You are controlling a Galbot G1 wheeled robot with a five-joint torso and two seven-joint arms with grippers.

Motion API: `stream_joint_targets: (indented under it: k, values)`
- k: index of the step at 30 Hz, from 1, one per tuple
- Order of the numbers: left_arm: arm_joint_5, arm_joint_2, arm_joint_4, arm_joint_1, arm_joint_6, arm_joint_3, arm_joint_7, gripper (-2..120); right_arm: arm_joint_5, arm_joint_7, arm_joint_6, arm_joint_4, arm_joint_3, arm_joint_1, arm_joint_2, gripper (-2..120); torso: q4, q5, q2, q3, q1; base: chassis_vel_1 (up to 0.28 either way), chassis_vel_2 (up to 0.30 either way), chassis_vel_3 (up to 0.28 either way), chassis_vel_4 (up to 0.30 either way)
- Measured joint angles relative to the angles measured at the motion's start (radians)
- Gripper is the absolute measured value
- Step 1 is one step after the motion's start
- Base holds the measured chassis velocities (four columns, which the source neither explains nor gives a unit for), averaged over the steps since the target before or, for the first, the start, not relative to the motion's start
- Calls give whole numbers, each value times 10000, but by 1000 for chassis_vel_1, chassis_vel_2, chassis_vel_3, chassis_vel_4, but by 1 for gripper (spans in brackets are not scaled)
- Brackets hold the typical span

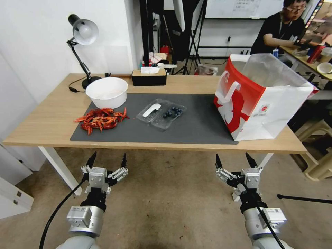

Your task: Close the takeout container lid, then place the container into the takeout bag.

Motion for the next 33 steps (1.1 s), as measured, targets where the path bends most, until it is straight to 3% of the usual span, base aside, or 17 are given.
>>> stream_joint_targets:
  k: [28,33]
  values:
    - [-25,13,0,-11,4,6,-9,100,0,-10,-37,1,-7,1,5,100,1,0,0,0,0,0,0,0,0]
    - [-1077,572,-35,-545,603,360,-467,100,103,-584,-1346,157,-461,103,505,100,-2,1,0,0,0,0,0,0,0]
